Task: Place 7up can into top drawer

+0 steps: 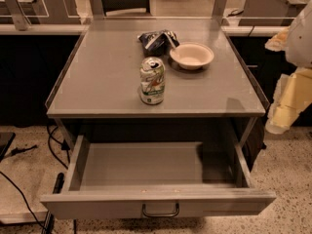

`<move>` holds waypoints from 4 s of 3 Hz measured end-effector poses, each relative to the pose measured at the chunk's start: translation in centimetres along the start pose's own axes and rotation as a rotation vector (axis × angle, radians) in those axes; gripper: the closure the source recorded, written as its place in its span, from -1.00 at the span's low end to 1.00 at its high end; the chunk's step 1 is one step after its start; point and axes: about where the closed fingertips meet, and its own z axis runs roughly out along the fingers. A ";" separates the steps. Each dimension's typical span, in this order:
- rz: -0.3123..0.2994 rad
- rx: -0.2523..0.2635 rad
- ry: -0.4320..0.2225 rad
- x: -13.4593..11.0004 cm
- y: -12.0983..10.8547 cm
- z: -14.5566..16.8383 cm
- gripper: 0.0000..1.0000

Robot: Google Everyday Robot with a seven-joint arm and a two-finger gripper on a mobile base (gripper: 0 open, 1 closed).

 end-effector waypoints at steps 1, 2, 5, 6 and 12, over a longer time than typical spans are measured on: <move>-0.004 0.016 -0.015 -0.7 -0.7 0.4 -1.00; -0.006 0.038 -0.059 -2.0 -1.6 1.3 -1.00; 0.006 0.033 -0.256 -6.4 -4.1 5.3 -1.00; 0.012 0.042 -0.299 -7.2 -4.3 6.7 -1.00; 0.012 -0.055 -0.622 -18.2 -8.2 14.6 -1.00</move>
Offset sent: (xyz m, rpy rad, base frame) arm 0.0433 0.0280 -0.0118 0.0917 -0.0874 0.0213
